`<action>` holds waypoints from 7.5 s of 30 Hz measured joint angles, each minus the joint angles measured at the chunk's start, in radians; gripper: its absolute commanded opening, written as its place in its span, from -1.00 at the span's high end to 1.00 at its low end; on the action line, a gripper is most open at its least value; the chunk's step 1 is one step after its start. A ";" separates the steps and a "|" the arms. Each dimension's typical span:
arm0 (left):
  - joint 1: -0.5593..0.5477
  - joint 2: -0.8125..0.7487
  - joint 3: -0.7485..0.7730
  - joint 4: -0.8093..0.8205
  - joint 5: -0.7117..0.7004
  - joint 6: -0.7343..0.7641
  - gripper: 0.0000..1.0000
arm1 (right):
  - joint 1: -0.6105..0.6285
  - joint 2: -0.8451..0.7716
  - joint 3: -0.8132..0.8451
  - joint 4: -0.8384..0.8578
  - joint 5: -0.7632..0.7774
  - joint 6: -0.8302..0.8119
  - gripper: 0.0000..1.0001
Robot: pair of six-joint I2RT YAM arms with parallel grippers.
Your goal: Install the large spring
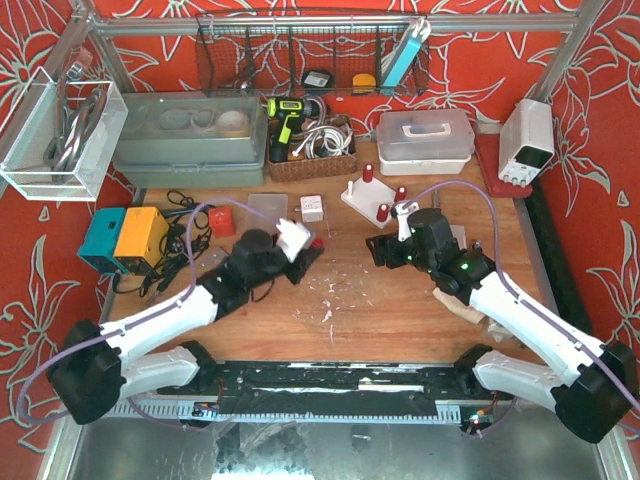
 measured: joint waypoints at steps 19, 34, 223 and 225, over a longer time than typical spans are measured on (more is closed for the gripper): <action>-0.316 0.026 -0.461 0.739 -0.043 0.256 0.91 | 0.048 0.084 0.121 -0.181 -0.526 0.019 -0.47; -0.329 0.046 -0.493 0.835 -0.080 0.248 0.93 | 0.238 0.229 0.180 -0.173 -0.490 0.066 -0.17; 0.483 0.151 -0.634 1.073 -0.194 0.002 -1.00 | -0.461 0.379 -0.557 1.207 0.319 -0.458 -0.98; 0.494 0.199 -0.634 1.107 -0.182 -0.006 -1.00 | -0.464 0.379 -0.552 1.210 0.314 -0.451 -0.98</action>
